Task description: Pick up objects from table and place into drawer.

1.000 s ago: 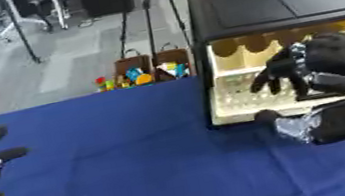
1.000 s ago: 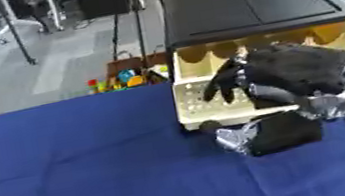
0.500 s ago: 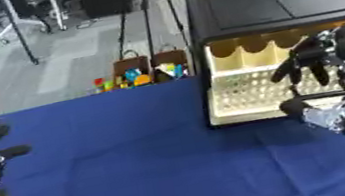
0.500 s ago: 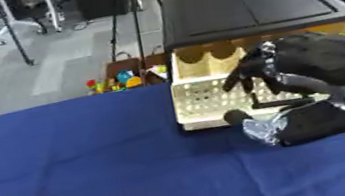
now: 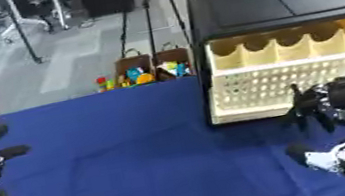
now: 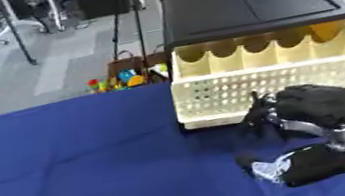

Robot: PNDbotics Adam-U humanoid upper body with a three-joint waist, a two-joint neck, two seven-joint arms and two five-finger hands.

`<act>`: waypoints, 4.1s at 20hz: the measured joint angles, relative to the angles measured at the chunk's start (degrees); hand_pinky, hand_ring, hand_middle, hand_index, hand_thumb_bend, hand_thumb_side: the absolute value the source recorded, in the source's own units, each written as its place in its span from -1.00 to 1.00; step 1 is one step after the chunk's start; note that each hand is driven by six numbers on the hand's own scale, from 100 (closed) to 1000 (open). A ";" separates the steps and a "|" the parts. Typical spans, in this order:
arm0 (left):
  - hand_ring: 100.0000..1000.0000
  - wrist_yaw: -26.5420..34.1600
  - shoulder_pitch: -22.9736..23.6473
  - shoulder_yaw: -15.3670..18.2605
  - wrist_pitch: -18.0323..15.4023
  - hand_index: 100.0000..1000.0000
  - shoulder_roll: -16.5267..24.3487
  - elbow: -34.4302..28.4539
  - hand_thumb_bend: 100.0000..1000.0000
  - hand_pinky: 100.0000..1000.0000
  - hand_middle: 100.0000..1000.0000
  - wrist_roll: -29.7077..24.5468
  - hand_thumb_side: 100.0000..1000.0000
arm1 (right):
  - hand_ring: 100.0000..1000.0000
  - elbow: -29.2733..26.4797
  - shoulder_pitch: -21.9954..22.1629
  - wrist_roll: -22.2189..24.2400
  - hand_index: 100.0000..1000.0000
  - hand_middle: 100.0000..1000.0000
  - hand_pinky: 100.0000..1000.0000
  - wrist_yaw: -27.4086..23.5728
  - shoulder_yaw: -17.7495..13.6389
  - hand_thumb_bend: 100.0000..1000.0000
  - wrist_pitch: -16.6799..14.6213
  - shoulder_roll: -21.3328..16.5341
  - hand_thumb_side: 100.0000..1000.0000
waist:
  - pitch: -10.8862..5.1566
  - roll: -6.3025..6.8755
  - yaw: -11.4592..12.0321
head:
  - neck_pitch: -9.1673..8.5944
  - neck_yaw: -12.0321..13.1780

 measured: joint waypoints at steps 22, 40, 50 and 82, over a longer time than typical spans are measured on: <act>0.45 0.10 -0.14 -0.01 -0.04 0.84 -0.46 0.00 -0.37 0.02 0.35 -0.03 0.86 | -0.22 0.00 3.75 0.55 0.55 0.08 -1.00 3.76 -0.47 -0.61 7.22 -0.11 0.76 | 0.67 0.16 0.90 | -0.35 -0.27; 0.46 0.27 -0.20 -0.03 -0.23 0.84 -0.47 0.00 -0.37 0.00 0.36 -0.44 0.87 | -0.21 0.00 4.22 -0.53 0.55 0.10 -1.00 5.12 -1.91 -0.62 8.44 -1.07 0.78 | 0.69 0.09 0.85 | -0.87 -0.16; 0.46 0.32 -0.20 -0.04 -0.32 0.84 -0.47 0.00 -0.37 -0.01 0.36 -0.54 0.87 | -0.21 0.00 4.50 -0.13 0.54 0.10 -1.00 6.13 -2.57 -0.61 10.36 -1.40 0.78 | 0.70 0.09 1.04 | -1.30 -0.03; 0.46 0.73 -0.20 -0.69 -0.56 0.84 -0.50 0.00 -0.38 -0.03 0.35 -1.51 0.87 | -0.20 0.00 0.73 2.45 0.54 0.10 -1.00 6.24 -1.82 -0.61 11.50 -1.40 0.79 | 0.94 -0.58 1.90 | -2.34 0.09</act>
